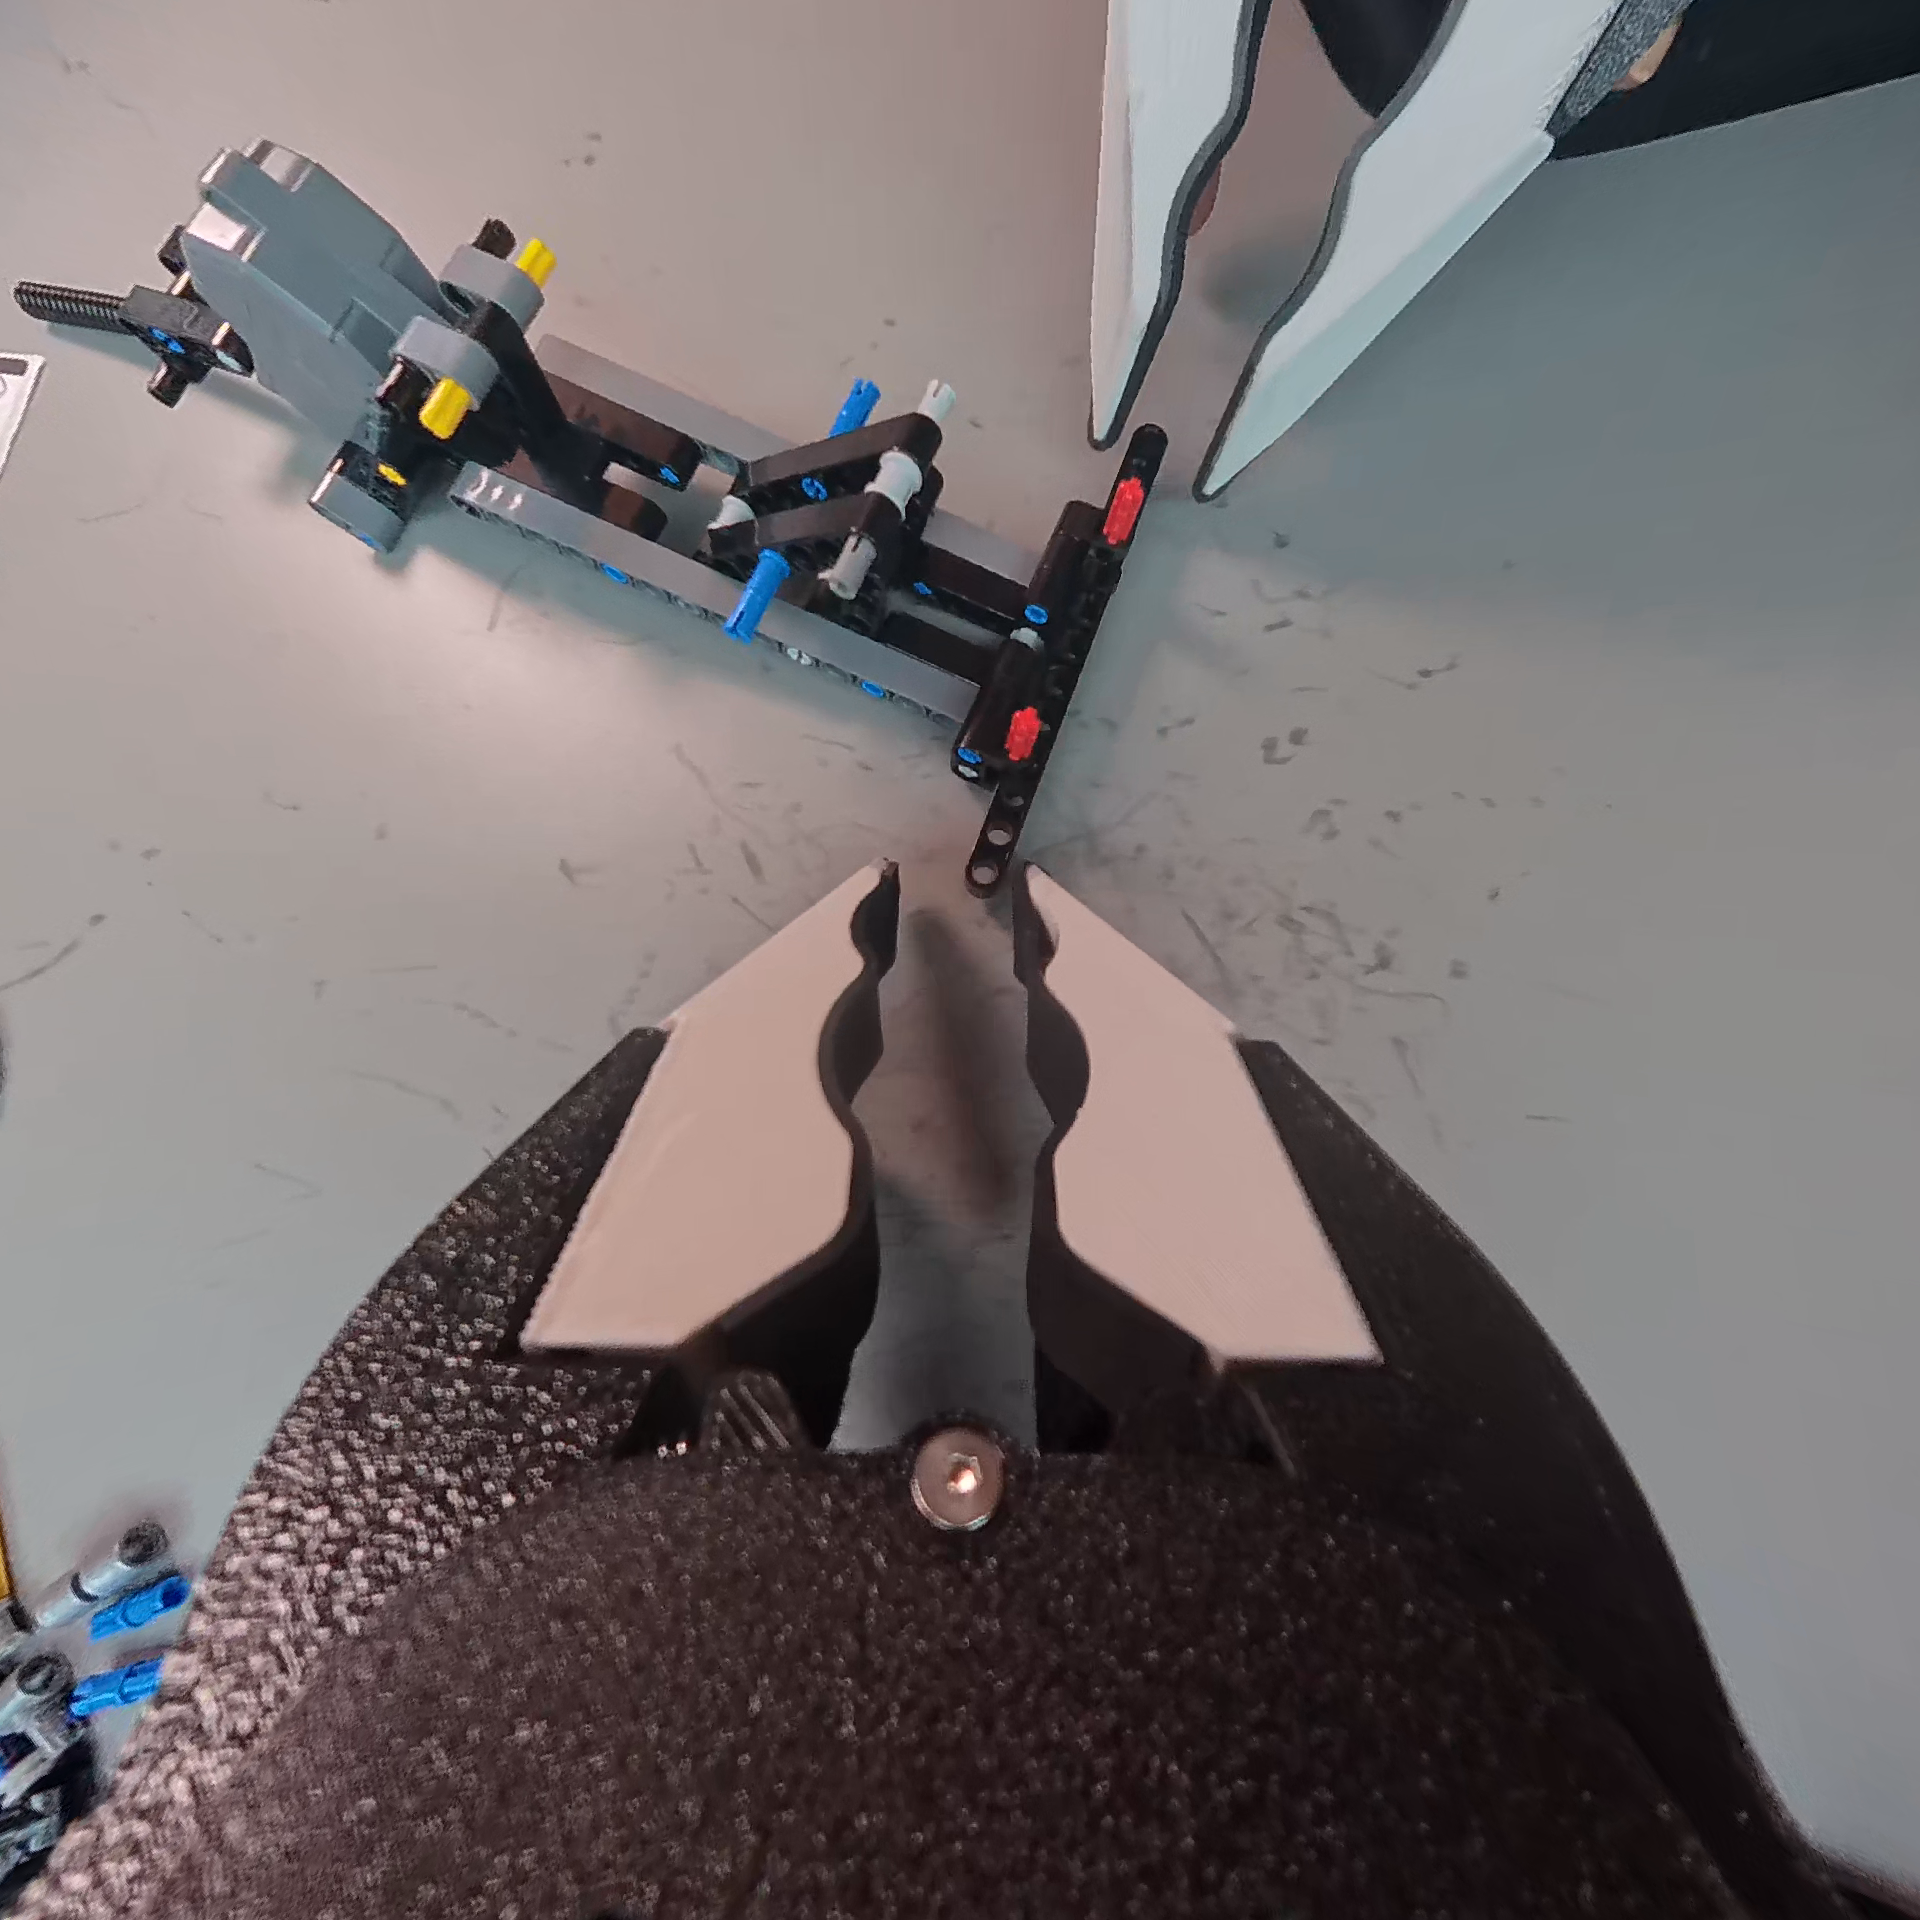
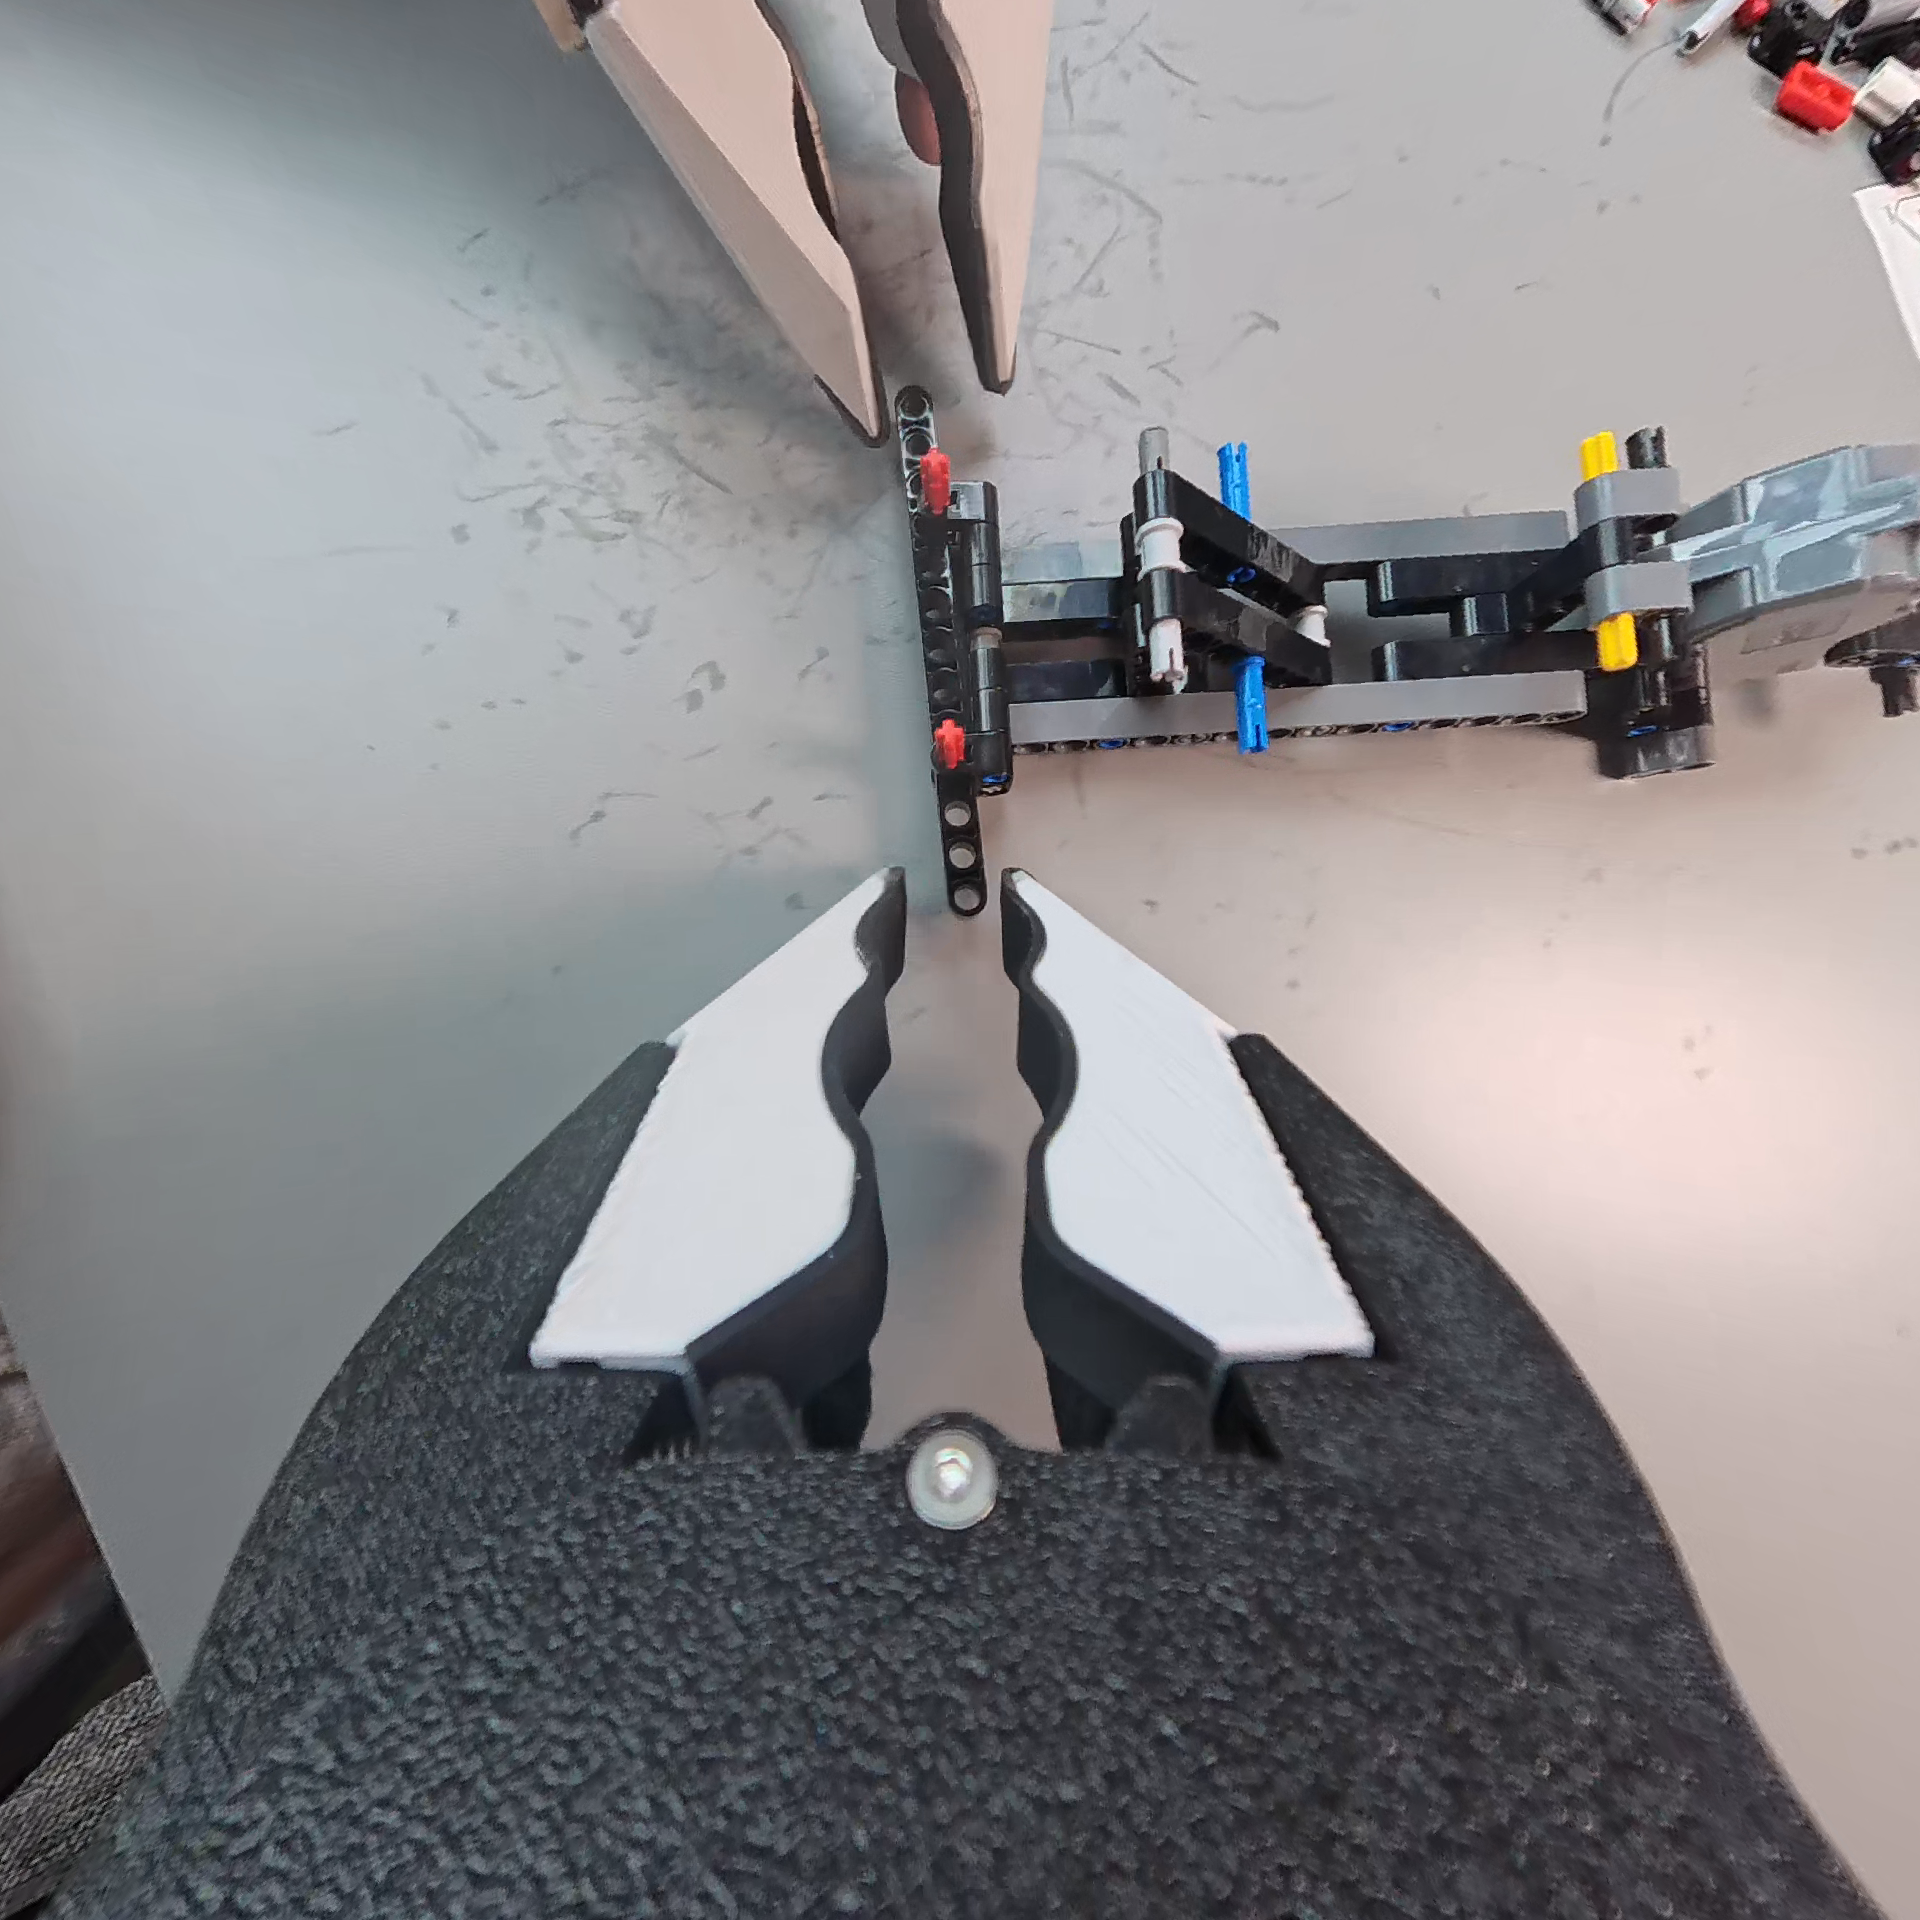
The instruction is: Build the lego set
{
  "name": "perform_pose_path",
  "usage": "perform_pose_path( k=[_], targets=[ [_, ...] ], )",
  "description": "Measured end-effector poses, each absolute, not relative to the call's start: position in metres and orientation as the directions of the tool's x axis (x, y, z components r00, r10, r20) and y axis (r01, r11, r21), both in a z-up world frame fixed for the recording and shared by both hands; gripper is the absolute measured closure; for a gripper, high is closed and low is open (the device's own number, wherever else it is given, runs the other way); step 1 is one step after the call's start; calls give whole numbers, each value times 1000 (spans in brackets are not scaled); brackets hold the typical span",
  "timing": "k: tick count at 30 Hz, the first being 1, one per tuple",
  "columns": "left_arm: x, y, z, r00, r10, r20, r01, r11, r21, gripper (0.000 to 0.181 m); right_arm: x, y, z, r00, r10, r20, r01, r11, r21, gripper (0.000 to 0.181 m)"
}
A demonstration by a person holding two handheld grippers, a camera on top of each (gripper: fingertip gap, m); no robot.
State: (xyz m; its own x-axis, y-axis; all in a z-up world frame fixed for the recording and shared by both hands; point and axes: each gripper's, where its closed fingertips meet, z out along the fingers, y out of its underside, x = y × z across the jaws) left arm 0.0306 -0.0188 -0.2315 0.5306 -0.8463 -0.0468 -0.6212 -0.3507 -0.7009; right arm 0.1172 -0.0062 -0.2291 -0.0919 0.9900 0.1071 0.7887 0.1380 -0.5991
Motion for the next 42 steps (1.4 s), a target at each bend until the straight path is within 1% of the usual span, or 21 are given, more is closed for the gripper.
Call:
perform_pose_path(
  k=[13,18,27,31,34,37,40,42],
  targets=[
    [29,-14,-229,540,-840,-49,-598,-343,-724,160,113,-5,-233,-105,985,138,766,168,-620,160],
    [28,-13,-229,539,-841,-48,-598,-342,-725,158,109,-2,-231,-95,988,124,758,153,-634,165],
    [27,-14,-227,540,-840,-50,-594,-338,-730,158,108,-2,-229,-92,988,126,752,152,-641,165],
    [21,-13,-215,567,-823,-39,-554,-347,-757,154,114,-7,-224,-120,986,119,746,169,-644,161],
    [3,7,-180,679,-731,-66,-417,-310,-854,152,123,-7,-206,-149,979,141,714,205,-669,160],
    [-38,37,-127,832,-548,-81,-235,-216,-948,152,123,12,-171,-84,983,162,616,179,-767,157],
    [-91,65,-76,941,-334,-55,-96,-107,-990,159,110,41,-130,43,992,117,417,89,-905,152],
    [-128,86,-47,980,-195,-28,-36,-41,-999,165,103,67,-107,144,987,64,255,26,-967,152]
  ],
)
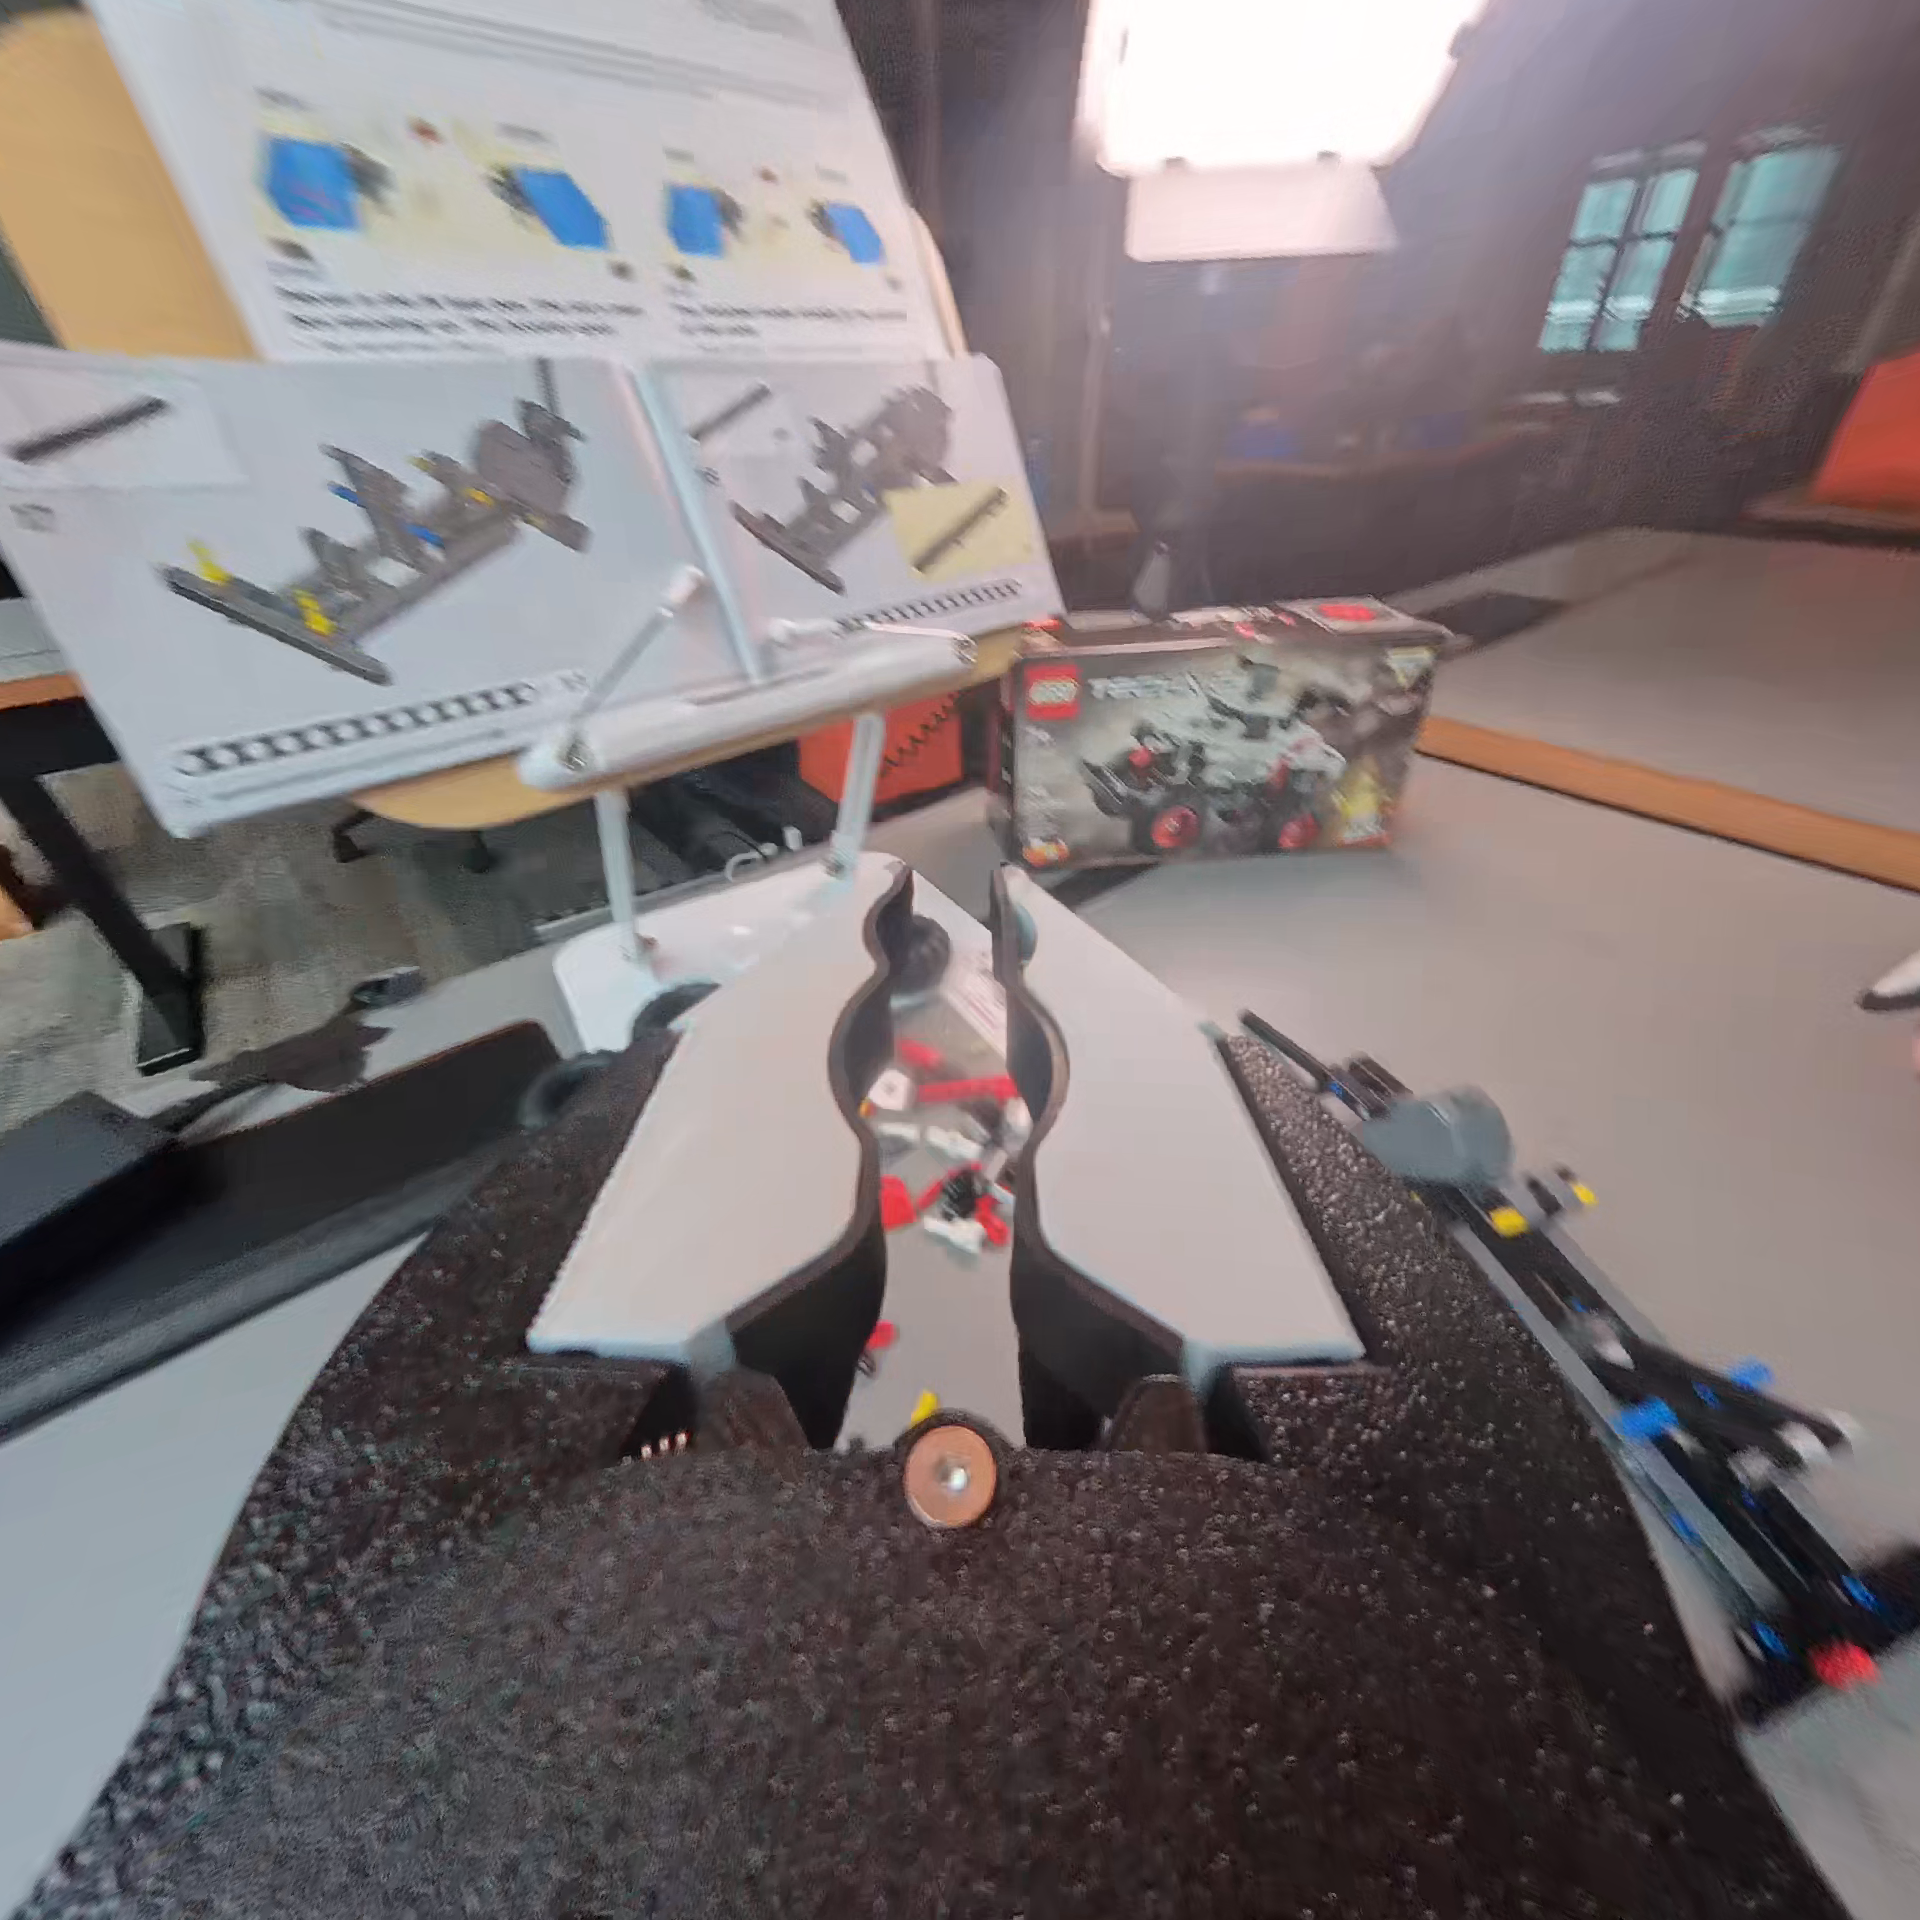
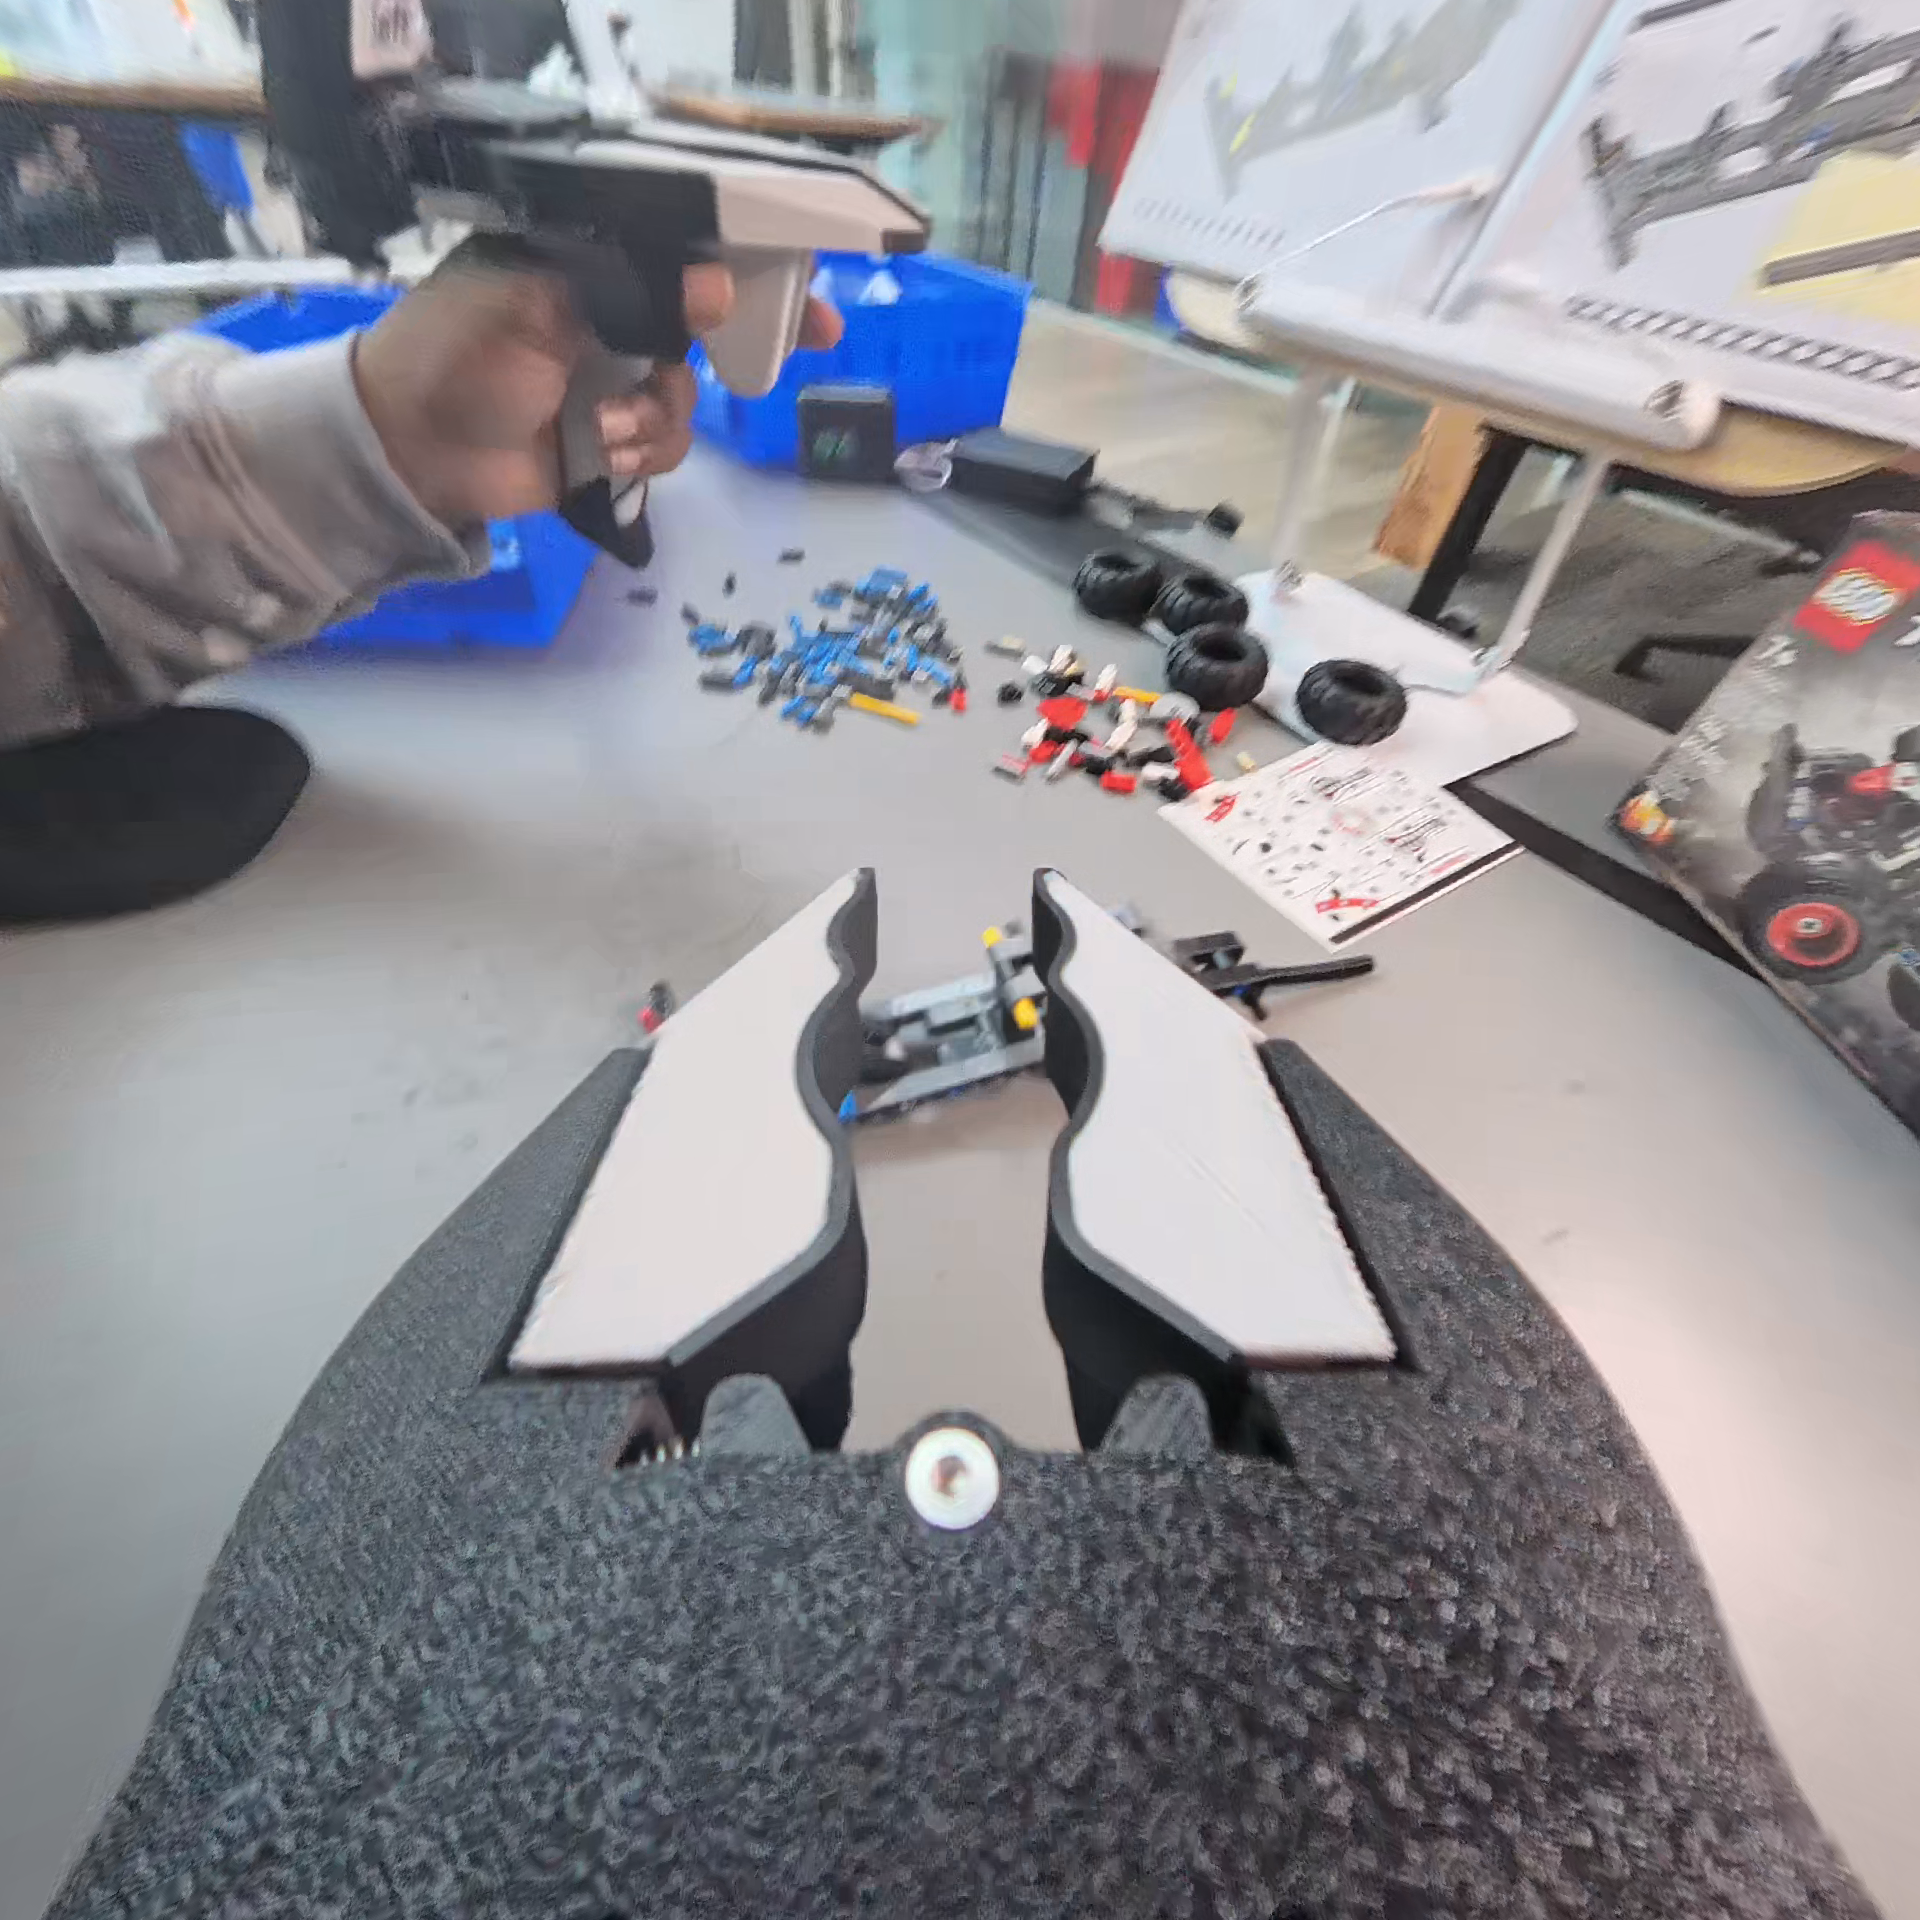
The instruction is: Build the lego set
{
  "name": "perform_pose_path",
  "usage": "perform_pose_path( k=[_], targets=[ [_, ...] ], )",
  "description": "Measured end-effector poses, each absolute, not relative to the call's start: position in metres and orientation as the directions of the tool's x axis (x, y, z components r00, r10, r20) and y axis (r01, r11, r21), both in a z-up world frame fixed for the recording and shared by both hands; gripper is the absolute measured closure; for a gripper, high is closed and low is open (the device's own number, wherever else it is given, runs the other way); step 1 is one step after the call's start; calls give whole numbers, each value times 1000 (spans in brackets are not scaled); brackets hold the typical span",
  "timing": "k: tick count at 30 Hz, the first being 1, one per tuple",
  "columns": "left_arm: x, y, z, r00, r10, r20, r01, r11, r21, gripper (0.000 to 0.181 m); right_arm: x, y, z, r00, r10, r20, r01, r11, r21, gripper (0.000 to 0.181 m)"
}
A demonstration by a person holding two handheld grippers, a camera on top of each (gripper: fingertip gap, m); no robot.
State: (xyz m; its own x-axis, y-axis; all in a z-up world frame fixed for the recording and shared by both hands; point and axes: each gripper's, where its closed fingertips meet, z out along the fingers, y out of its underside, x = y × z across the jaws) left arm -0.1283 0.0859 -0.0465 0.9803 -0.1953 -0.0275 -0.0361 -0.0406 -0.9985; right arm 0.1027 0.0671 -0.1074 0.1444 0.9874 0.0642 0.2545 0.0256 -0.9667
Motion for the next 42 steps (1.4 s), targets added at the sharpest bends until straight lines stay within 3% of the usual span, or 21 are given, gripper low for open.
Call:
perform_pose_path(
  k=[3,6,10,17,42],
  targets=[
    [-179,123,-11,998,-58,23,25,31,-999,175,102,107,-94,314,949,41,65,22,-998,156],
    [-231,166,-1,999,50,19,19,2,-1000,180,107,117,-103,378,926,2,-16,9,-1000,164],
    [-275,213,-13,996,75,48,53,-64,-997,180,107,103,-127,316,945,80,74,59,-995,164],
    [-295,251,-39,997,69,42,50,-114,-992,180,98,103,-131,288,956,48,84,24,-996,164],
    [-312,257,-32,988,155,3,17,-92,-996,180,101,105,-130,288,957,23,71,2,-997,164]
  ],
)
